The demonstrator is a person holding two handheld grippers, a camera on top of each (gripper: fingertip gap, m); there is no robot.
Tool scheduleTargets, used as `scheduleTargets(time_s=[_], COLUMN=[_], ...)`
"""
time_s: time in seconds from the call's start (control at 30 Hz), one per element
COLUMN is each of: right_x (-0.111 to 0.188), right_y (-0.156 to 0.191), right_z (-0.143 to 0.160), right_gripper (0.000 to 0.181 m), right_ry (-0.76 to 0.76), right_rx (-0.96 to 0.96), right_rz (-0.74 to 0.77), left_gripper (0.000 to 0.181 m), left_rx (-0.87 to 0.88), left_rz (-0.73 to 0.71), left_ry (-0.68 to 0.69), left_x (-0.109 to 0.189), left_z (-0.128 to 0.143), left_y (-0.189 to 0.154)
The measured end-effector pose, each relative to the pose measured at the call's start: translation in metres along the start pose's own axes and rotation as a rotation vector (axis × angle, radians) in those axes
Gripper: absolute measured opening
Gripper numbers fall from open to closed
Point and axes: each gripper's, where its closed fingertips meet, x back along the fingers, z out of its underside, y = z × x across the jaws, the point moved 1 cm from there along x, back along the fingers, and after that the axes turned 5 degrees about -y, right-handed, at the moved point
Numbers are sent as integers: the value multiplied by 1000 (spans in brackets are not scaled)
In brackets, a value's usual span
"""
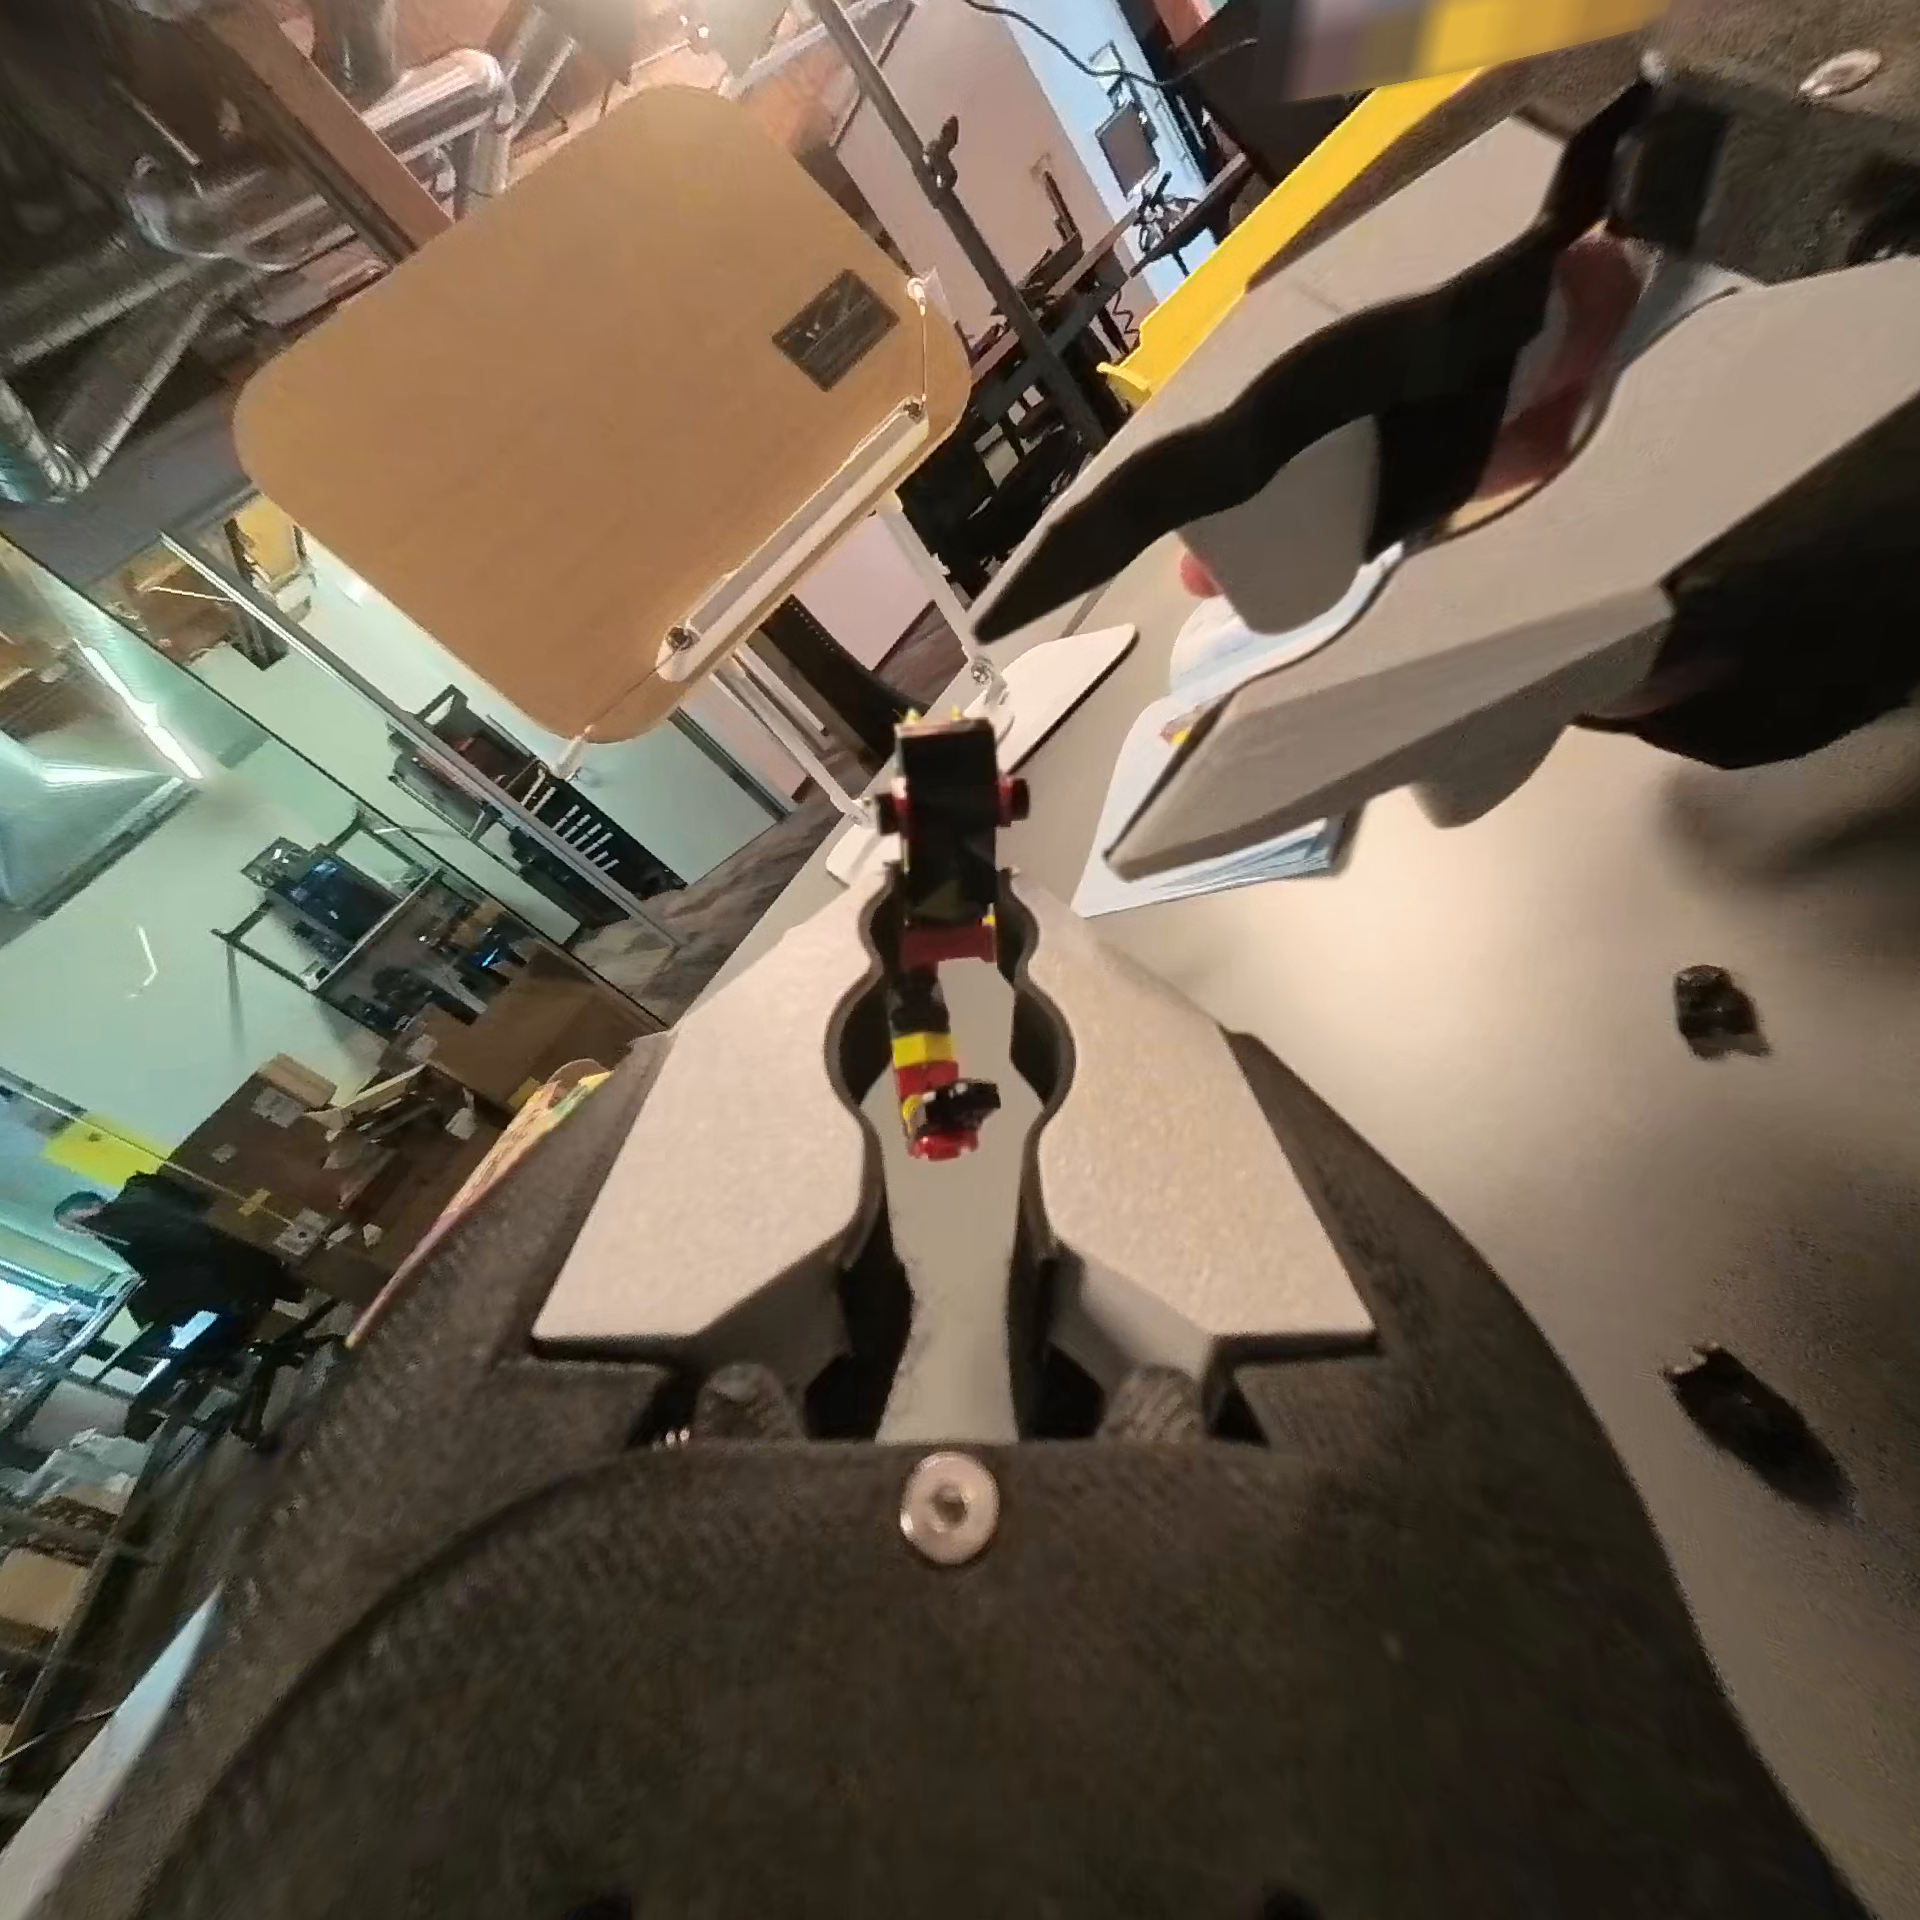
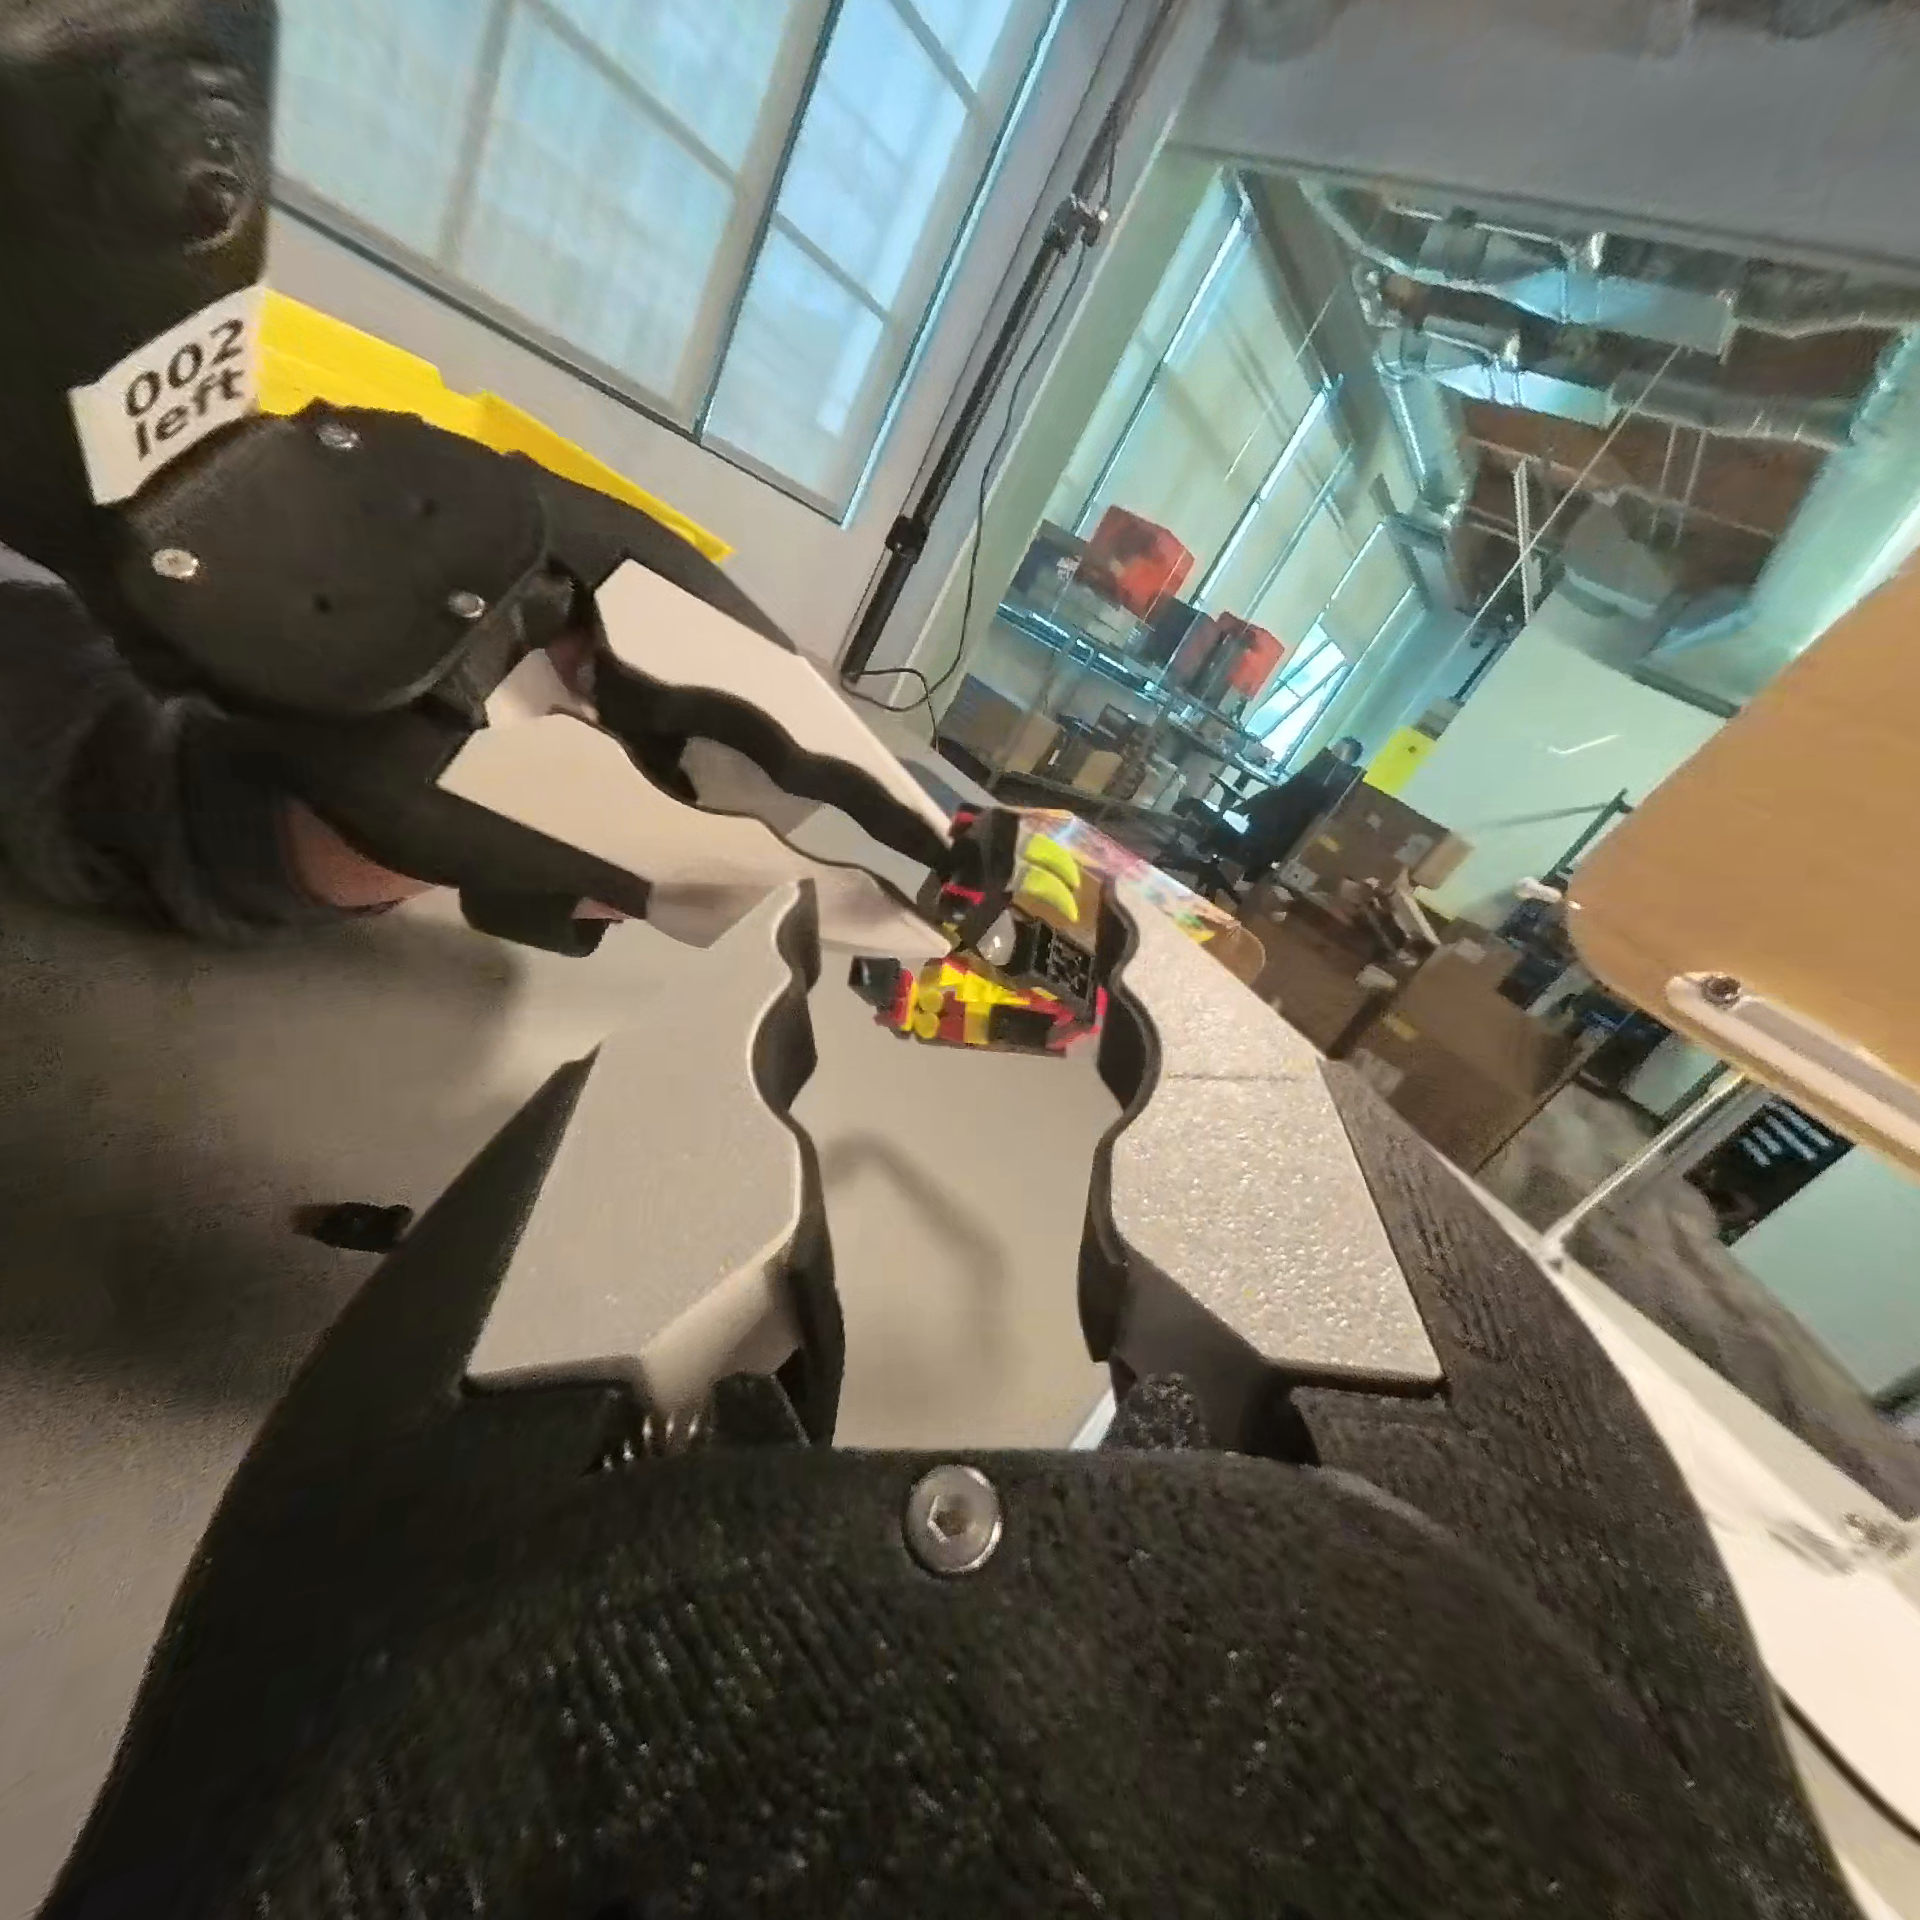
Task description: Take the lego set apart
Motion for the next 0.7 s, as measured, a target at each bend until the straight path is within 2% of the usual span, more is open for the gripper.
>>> scheduleTargets(time_s=[0.1,0.17,0.5,0.7], right_x=[0,1,7,15], right_y=[-4,-4,-14,-35], right_z=[0,-1,-4,-5], right_gripper=[48,39,47,48], right_ry=[-7,-14,-60,-101], right_rx=[-36,-64,-117,-90], right_rz=[10,-1,0,86], left_gripper=[15,15,15,15], left_rx=[-7,-21,-40,59], left_rz=[-1,-1,33,14], left_ry=[-5,-9,10,83], left_x=[0,1,1,4], left_z=[-1,-2,2,-3], left_y=[0,-1,1,39])
